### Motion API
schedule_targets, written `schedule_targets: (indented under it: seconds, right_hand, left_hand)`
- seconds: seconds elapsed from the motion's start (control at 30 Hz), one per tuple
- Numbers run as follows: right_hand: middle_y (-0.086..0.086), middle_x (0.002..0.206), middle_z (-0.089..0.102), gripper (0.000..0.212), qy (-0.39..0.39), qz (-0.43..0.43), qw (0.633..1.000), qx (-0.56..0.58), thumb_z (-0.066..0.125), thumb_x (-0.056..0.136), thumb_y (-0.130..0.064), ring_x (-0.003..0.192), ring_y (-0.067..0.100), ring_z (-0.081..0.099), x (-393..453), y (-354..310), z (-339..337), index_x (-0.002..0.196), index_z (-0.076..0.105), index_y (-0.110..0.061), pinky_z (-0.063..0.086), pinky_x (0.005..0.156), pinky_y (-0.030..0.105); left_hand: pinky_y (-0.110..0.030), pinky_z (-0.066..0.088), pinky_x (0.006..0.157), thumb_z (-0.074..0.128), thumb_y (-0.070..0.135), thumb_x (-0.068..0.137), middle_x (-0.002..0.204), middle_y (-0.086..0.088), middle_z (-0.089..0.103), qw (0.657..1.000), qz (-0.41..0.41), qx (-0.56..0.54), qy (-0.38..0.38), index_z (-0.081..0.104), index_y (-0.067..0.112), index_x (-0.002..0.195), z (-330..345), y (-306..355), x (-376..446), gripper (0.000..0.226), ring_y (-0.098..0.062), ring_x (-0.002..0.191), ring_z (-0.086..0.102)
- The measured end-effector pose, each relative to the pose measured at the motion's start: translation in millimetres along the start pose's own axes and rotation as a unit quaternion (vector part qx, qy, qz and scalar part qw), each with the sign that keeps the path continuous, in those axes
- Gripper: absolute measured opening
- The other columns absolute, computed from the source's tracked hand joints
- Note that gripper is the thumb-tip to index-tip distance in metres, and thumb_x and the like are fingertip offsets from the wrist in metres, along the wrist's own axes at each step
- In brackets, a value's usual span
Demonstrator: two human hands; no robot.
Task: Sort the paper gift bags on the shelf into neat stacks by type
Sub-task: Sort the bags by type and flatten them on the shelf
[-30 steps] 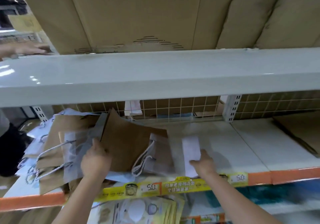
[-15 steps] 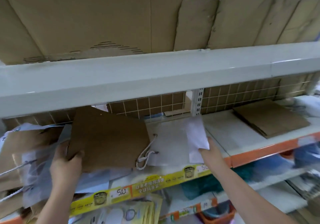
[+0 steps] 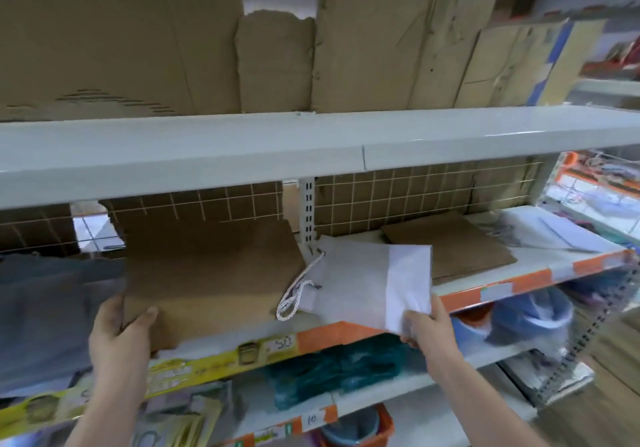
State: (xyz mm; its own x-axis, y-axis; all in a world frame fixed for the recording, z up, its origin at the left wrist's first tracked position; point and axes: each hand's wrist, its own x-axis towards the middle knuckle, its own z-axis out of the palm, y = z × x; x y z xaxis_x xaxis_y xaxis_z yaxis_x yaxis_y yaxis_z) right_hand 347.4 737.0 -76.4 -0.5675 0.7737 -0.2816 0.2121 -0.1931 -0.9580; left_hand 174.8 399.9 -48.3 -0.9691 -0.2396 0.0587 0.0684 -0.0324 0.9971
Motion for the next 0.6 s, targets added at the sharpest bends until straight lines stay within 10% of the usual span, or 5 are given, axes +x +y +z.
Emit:
schedule_targets:
  seconds: [0.23,0.6]
  right_hand:
    - [0.001,0.104,0.053,0.062,0.027,0.007,1.000,0.008,0.047,0.075,0.015,0.087,0.027,0.054,17.5,-7.2,-102.0,0.119,0.042,-0.028,0.051,0.062,0.035]
    - [0.009,0.073,0.045,0.052,0.093,-0.004,0.994,0.061,0.047,0.059,0.013,0.061,0.022,0.036,68.4,-10.3,-190.4,0.105,0.054,-0.011,0.029,0.044,0.022]
  left_hand:
    - [-0.038,0.042,0.092,0.061,0.005,0.088,0.110,0.001,0.060,0.999,-0.001,0.035,-0.037,0.054,0.020,0.123,99.6,-15.2,-60.2,0.039,-0.023,0.106,0.057]
    - [-0.036,0.039,0.092,0.058,0.006,0.092,0.116,-0.002,0.054,0.995,-0.031,-0.001,-0.091,0.049,0.011,0.132,211.6,-29.6,-97.2,0.041,-0.022,0.109,0.052]
